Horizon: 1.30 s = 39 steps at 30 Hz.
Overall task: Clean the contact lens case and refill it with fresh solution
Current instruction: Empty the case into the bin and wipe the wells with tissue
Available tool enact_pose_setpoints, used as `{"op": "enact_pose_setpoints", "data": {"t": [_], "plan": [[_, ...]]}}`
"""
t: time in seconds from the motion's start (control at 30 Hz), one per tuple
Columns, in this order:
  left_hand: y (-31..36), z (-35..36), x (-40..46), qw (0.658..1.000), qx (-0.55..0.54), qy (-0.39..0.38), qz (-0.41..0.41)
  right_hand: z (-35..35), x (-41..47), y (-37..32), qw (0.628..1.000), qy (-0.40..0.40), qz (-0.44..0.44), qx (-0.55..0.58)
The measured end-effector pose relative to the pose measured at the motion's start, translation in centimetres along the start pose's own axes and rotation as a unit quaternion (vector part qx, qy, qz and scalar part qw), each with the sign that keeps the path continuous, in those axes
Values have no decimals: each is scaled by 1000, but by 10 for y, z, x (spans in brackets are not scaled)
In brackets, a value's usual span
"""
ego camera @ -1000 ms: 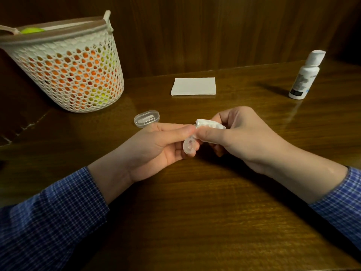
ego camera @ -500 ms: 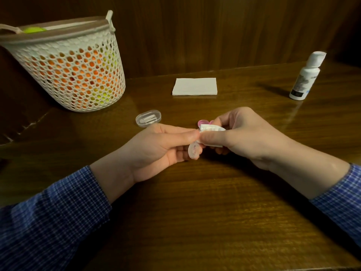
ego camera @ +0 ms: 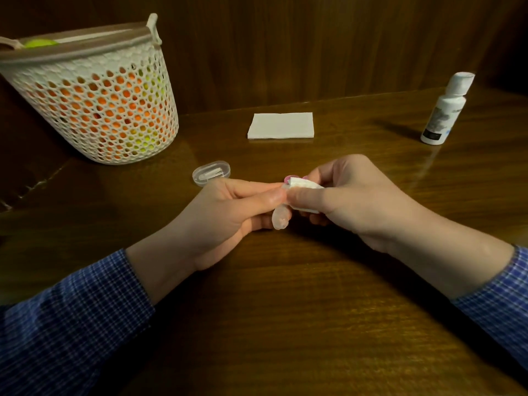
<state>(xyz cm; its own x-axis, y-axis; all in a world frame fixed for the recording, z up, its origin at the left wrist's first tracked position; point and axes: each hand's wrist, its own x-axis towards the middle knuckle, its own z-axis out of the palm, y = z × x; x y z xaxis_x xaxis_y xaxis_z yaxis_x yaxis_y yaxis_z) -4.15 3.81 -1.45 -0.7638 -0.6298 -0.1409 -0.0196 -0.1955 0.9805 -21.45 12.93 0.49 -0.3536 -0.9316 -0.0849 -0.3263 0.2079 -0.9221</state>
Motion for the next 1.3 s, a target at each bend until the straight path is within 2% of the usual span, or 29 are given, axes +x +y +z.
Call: {"op": "enact_pose_setpoints", "data": {"t": [0.07, 0.17, 0.6, 0.7, 0.8, 0.87, 1.03, 1.17, 1.3], "plan": [[0, 1, 0, 1000, 6, 8, -4, 0, -1, 1, 995, 29, -60, -78], [-1, 2, -1, 1000, 15, 15, 10, -1, -1, 0, 985, 49, -107, -127], [0, 0, 0, 1000, 14, -2, 0, 2, -3, 4, 969, 65, -160, -177], [3, -3, 2, 1000, -3, -21, -14, -6, 0, 3, 979, 26, -162, -120], [6, -7, 4, 997, -62, -38, -37, -19, 4, 1, 992, -40, -110, 52], [7, -9, 5, 993, -101, -40, -45, -21, 7, 2, 987, -63, -95, 111], [5, -11, 6, 990, -130, -47, -43, -17, 9, 6, 987, -54, -122, 88], [4, -10, 6, 993, -100, -56, -43, -13, 8, 7, 985, -52, -144, 82], [5, -9, 7, 995, -76, -42, -55, -9, 5, 7, 982, -21, -186, 26]]}}
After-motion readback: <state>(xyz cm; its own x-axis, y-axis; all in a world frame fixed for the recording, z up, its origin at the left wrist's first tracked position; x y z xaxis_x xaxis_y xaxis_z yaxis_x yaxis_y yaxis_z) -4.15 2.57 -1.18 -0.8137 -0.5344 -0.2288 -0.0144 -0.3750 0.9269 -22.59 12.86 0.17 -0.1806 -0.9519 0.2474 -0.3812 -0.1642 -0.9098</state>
